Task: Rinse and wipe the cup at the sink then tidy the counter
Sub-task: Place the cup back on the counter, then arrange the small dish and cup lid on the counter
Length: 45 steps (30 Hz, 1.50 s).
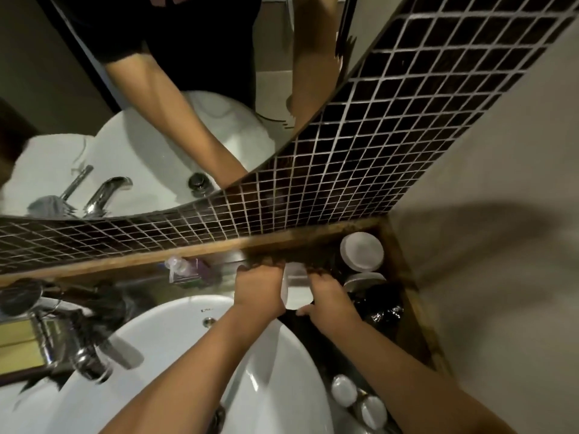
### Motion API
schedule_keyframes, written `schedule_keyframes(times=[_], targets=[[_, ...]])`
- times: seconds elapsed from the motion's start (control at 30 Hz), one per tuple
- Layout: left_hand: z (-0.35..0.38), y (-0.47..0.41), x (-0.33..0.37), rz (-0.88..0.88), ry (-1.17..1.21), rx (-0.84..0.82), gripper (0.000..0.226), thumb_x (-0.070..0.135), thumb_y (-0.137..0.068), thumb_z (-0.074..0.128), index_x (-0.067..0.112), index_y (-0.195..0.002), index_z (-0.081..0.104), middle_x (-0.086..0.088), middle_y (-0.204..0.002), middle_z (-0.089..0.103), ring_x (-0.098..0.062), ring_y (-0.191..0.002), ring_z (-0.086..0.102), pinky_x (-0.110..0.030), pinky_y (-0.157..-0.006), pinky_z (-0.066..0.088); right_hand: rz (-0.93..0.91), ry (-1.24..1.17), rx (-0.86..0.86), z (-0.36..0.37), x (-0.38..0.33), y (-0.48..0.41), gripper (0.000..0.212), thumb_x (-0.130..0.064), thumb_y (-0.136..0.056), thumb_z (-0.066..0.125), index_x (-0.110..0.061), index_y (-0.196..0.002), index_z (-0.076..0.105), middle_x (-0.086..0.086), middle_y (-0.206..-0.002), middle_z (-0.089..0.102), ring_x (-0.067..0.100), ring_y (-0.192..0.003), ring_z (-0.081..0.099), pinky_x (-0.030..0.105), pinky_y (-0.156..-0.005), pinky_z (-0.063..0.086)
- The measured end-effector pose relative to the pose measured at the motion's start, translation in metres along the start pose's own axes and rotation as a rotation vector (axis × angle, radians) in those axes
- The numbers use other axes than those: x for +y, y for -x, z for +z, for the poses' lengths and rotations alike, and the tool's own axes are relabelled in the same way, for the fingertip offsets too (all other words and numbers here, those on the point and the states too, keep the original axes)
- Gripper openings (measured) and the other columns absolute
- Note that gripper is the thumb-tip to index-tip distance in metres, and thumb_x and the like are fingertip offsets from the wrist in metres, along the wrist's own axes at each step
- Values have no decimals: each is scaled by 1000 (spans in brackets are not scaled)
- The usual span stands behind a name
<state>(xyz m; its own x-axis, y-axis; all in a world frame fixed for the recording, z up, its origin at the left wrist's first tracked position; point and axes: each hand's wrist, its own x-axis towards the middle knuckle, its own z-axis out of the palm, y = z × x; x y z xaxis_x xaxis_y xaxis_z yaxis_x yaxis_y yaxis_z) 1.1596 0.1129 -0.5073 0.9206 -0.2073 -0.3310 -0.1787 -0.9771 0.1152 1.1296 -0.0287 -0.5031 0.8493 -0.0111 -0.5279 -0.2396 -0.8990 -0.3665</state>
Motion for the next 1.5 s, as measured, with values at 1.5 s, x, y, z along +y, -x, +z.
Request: schedule_keyframes(times=[1.5], targets=[[42, 124, 112, 451, -5, -103, 26, 28, -85, 56, 22, -109, 61, -3, -110, 56, -30, -92, 62, -31, -63, 37, 106, 204, 145, 48, 120, 155, 80, -18, -74, 81, -10, -144, 43, 15, -138, 48, 30, -123, 49, 35, -99, 47]])
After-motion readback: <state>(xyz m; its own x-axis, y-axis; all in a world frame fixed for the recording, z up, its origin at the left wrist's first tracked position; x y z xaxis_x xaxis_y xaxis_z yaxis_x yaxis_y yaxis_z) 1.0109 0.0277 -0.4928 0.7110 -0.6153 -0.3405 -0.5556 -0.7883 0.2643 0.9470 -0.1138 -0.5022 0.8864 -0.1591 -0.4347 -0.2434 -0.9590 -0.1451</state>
